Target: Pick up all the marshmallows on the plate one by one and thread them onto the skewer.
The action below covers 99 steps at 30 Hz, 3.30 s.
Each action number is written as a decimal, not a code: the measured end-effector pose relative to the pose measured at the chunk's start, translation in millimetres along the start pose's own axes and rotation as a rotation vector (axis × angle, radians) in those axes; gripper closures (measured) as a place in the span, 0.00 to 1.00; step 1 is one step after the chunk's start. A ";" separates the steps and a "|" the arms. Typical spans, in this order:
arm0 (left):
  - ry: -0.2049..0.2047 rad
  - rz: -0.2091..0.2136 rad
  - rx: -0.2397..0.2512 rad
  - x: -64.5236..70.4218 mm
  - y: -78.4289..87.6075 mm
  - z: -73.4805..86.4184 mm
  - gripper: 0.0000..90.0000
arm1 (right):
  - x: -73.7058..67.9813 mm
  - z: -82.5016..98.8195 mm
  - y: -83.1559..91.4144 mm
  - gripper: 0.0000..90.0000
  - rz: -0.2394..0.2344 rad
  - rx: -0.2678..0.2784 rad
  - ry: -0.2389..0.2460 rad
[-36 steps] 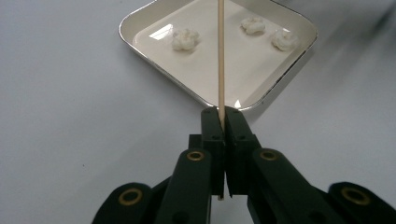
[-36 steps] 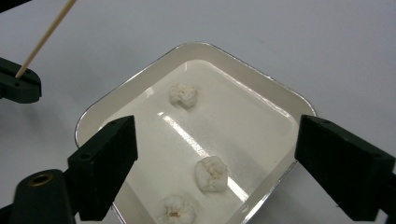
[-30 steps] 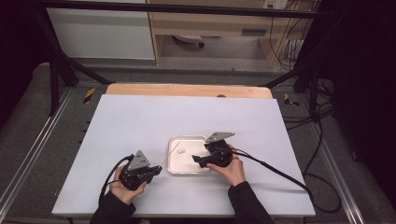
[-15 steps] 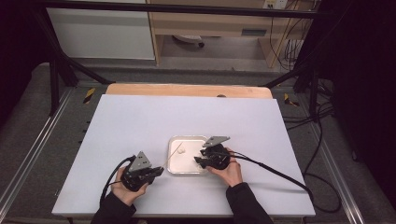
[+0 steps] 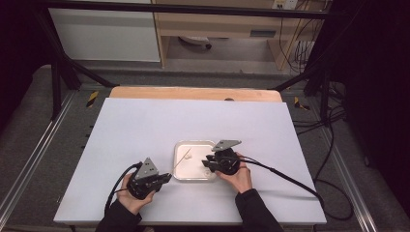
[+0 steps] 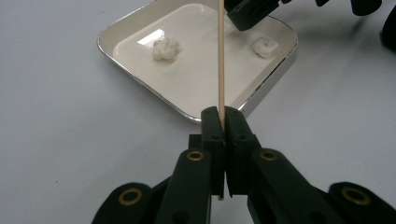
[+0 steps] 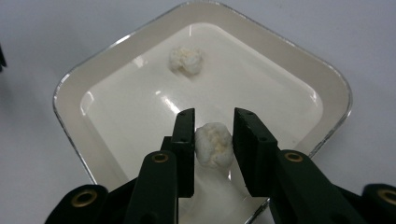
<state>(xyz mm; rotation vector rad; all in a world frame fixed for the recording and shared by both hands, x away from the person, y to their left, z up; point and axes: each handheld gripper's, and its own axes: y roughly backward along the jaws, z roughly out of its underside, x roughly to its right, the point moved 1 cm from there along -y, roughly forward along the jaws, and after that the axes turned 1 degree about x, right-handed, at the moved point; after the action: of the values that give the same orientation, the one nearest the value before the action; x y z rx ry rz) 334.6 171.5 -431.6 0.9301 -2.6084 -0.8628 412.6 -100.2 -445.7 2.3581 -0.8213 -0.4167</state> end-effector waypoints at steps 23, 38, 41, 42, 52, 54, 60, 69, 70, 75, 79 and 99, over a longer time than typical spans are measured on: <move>-0.011 0.021 0.035 10.6 -4.9 -4.2 0.98 | 2.3 -39.3 63.4 0.79 -0.224 0.326 -0.193; -0.037 0.026 0.057 16.4 -3.1 -6.4 0.98 | -4.9 -51.7 55.9 0.79 -0.293 0.336 -0.209; -0.038 0.023 0.057 16.7 -3.0 -6.4 0.98 | -5.4 -50.3 53.5 0.79 -0.292 0.320 -0.205; -0.039 0.023 0.056 16.8 -3.0 -6.3 0.98 | -5.8 -49.6 52.1 0.79 -0.297 0.315 -0.205; -0.024 0.019 0.074 17.5 -3.1 -5.3 0.98 | -10.7 -46.4 44.4 0.82 -0.330 0.315 -0.239; -0.023 0.016 0.074 17.4 -3.3 -5.1 0.98 | -12.1 -45.4 42.4 0.83 -0.337 0.319 -0.244; -0.020 0.011 0.067 17.9 -5.0 -4.0 0.98 | -16.4 -42.2 36.6 0.86 -0.349 0.323 -0.249; -0.026 0.007 0.056 19.5 -7.1 -3.7 0.98 | -21.5 -37.6 31.6 0.89 -0.349 0.316 -0.226; -0.024 0.005 0.055 19.6 -7.4 -3.7 0.98 | -22.4 -37.0 30.8 0.89 -0.353 0.315 -0.225; -0.024 0.003 0.053 19.9 -8.4 -3.6 0.98 | -23.5 -35.8 29.6 0.90 -0.354 0.317 -0.224; -0.031 0.000 0.054 20.3 -8.7 -4.0 0.99 | -24.8 -35.0 29.0 0.90 -0.358 0.321 -0.232; -0.005 0.019 0.116 22.4 -12.1 -7.4 0.99 | -28.2 -32.3 27.1 0.90 -0.380 0.306 -0.238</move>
<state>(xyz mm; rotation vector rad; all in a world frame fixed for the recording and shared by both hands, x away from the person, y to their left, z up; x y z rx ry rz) 326.4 146.3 -432.5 0.9316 -2.6921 -0.7167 393.9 -84.9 -401.1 2.7994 -0.5668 -0.7895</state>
